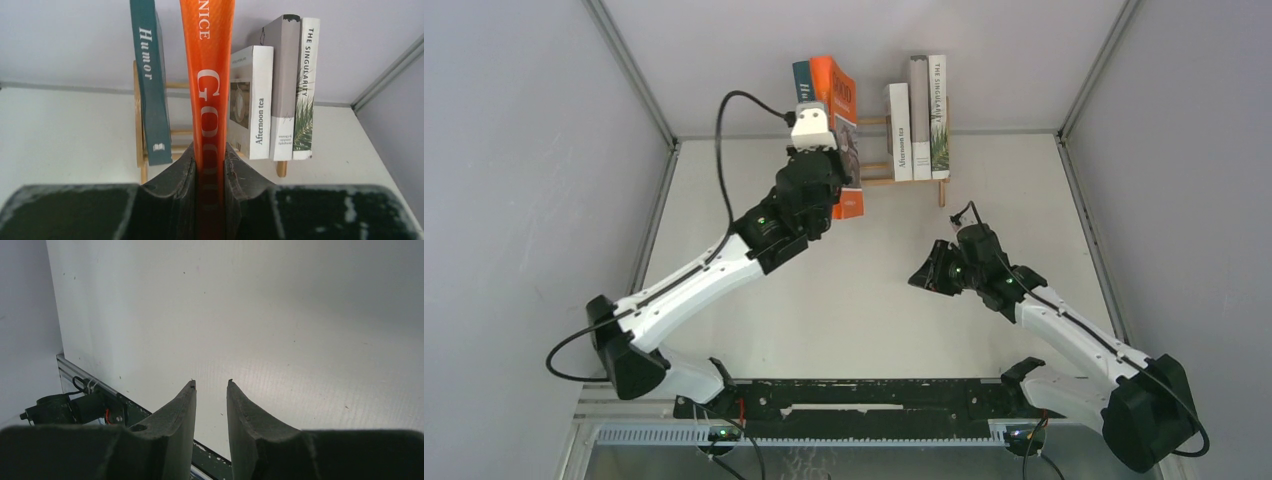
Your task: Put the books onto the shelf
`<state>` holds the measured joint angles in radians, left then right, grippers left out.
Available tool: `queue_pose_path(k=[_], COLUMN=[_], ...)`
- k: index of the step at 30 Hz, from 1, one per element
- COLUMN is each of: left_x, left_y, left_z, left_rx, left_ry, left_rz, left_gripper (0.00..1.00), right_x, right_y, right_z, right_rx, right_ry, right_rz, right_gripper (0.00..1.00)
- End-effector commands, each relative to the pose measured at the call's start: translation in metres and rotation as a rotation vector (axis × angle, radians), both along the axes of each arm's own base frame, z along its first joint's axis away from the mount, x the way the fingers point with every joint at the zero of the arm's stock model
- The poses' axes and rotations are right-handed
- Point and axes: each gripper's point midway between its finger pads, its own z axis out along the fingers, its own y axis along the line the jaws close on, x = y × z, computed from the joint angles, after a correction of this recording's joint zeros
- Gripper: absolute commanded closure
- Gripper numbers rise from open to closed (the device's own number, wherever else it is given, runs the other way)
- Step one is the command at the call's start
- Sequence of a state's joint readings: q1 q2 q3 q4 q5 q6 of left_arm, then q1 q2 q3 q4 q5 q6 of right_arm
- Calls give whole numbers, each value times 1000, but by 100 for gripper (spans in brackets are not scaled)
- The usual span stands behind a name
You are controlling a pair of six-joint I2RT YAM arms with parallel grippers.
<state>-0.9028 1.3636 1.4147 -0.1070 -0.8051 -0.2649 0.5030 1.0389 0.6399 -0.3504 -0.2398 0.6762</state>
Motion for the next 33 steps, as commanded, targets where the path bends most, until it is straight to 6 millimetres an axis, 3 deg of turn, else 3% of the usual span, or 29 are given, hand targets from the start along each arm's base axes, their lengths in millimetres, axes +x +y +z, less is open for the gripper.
queue_pose_path(k=[1, 7, 17, 26, 33], left_x=[22, 64, 128, 171, 190], left_y=[-2, -9, -11, -11, -8], left_z=[58, 50, 12, -26, -49], left_rx=[-25, 12, 85, 111, 135], left_ry=[-163, -204, -227, -242, -242], left_rz=[67, 105, 130, 135, 146], left_gripper=[76, 75, 75, 75, 75], right_x=[6, 6, 12, 21, 25], right_y=[-7, -12, -13, -10, -9], right_z=[7, 8, 6, -9, -21], right_rx=[-13, -22, -21, -36, -54], right_ry=[-55, -64, -61, -33, -14], right_rz=[-9, -20, -36, -28, -18], right_gripper=[64, 64, 64, 64, 64])
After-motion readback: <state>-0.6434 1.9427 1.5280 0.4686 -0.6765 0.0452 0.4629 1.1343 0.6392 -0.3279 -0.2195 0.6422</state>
